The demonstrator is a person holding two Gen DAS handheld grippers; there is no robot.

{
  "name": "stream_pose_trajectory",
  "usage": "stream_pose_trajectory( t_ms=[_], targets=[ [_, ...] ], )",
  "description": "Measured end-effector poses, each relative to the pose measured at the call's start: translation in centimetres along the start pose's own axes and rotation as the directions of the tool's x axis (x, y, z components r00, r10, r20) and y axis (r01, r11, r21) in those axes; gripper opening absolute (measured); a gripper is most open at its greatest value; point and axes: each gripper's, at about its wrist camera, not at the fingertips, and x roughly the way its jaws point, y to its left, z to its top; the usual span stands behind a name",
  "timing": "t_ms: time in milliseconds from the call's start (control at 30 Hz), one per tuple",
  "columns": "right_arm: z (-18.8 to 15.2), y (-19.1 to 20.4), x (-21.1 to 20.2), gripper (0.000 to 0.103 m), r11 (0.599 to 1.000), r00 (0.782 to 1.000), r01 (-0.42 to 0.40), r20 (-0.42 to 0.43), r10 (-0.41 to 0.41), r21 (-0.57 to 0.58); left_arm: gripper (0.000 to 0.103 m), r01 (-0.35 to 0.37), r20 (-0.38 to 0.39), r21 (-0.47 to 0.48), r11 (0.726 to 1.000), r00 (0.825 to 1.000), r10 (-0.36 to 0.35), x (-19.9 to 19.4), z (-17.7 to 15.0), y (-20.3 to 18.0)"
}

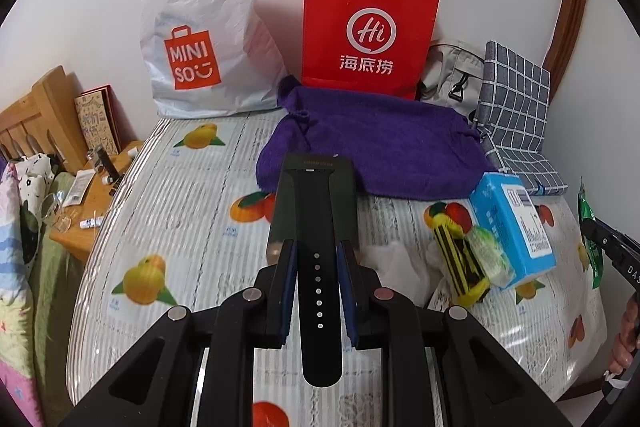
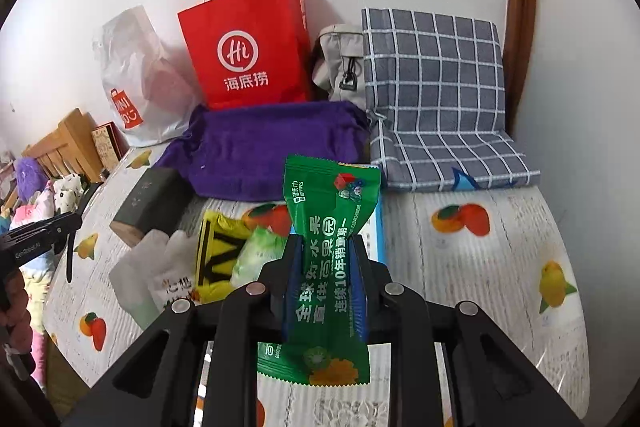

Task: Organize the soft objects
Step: 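Carry the watch strap with the left tool while the right tool carries the packet to the purple towel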

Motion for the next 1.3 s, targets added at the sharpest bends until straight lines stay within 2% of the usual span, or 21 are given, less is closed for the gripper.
stream_pose_trajectory(
  t_ms=[767,1300],
  targets=[
    [8.4,-0.2,4.8,0.023,0.999,1.0,-0.015,0.024,0.016,-0.032,0.02,0.021,-0.007,0.029,0.999,1.0,-0.021,5.7,8.4,-2.5],
    [13.2,1.2,11.7,0.023,0.995,0.997,-0.071,-0.004,0.071,-0.071,0.02,0.053,-0.064,0.03,0.998,0.997,-0.051,12.3,13.3,-3.3]
  ],
)
